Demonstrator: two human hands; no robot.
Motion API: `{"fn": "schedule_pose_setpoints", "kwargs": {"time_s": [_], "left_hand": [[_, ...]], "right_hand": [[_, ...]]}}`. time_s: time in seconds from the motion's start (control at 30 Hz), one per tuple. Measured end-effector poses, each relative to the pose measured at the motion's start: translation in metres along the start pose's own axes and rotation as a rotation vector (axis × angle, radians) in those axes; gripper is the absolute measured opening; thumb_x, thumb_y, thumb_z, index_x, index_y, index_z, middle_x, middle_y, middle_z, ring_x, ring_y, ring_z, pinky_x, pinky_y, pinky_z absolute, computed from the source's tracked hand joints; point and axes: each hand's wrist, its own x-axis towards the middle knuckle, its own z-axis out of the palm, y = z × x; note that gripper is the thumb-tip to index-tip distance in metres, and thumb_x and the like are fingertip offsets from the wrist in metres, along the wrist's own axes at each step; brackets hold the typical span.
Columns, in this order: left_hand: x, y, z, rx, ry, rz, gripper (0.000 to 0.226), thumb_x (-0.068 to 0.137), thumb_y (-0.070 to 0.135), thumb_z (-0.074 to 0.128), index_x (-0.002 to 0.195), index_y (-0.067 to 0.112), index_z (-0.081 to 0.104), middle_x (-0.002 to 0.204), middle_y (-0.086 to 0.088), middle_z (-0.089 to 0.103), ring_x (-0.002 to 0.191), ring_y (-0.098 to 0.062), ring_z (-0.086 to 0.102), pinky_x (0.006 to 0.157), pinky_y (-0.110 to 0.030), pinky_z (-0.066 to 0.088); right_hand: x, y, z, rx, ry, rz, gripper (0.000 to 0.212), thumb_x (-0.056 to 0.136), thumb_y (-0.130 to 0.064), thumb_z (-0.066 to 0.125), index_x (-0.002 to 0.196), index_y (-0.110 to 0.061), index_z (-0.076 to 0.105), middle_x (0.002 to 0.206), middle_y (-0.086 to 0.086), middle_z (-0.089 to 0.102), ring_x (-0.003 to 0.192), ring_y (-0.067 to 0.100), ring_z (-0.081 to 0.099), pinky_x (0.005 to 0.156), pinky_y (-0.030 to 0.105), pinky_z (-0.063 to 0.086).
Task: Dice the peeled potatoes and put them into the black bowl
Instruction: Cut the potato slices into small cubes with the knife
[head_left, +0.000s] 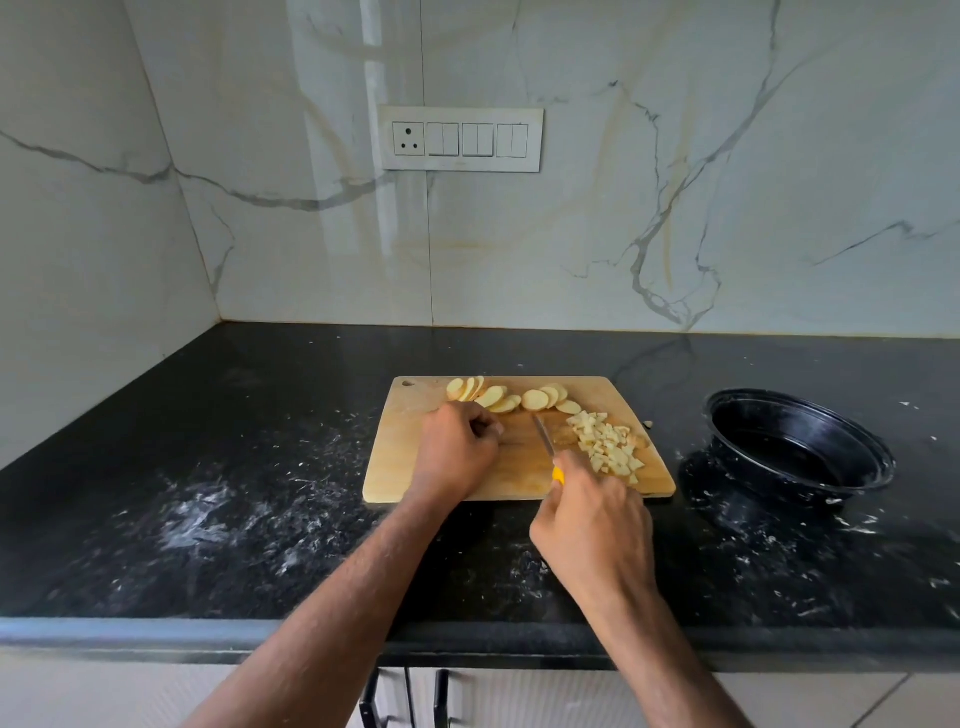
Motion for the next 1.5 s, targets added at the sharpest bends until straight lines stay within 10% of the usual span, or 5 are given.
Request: {"fn": "schedule_pose_setpoints", "kwargs": {"time_s": [0.63, 0.9, 1.5], "left_hand": [[0.007, 0.000, 0.006, 0.035, -0.027, 0.085, 0.010, 0.087, 0.015, 0.074, 0.095, 0.017, 0.079, 0.085, 0.010, 0.070, 0.073, 0.005, 0.057, 0.062, 0.000, 0.041], [0.051, 0.029, 0.019, 0.370, -0.179, 0.208, 0.032, 0.094, 0.030, 0.068, 0.126, 0.031, 0.066, 0.138, 0.008, 0.056, 0.132, -0.018, 0.039, 0.110, -0.050, 0.030], [0.064, 0.042, 0.034, 0.581, -0.225, 0.277, 0.035, 0.097, 0.020, 0.062, 0.132, 0.027, 0.063, 0.130, 0.007, 0.063, 0.128, -0.020, 0.040, 0.102, -0.050, 0.024]], "right_hand": [[0.029, 0.029, -0.003, -0.005, 0.082, 0.031, 0.024, 0.086, -0.025, 0.062, 0.110, -0.023, 0.064, 0.071, 0.004, 0.069, 0.067, 0.028, 0.068, 0.062, 0.035, 0.052], [0.029, 0.031, -0.002, 0.025, 0.094, 0.040, 0.023, 0.084, -0.023, 0.064, 0.107, -0.021, 0.066, 0.069, 0.004, 0.069, 0.065, 0.026, 0.068, 0.060, 0.036, 0.057], [0.031, 0.036, 0.001, 0.077, 0.095, 0.016, 0.023, 0.089, -0.028, 0.059, 0.111, -0.023, 0.062, 0.076, -0.002, 0.070, 0.071, 0.018, 0.068, 0.064, 0.029, 0.050]]}}
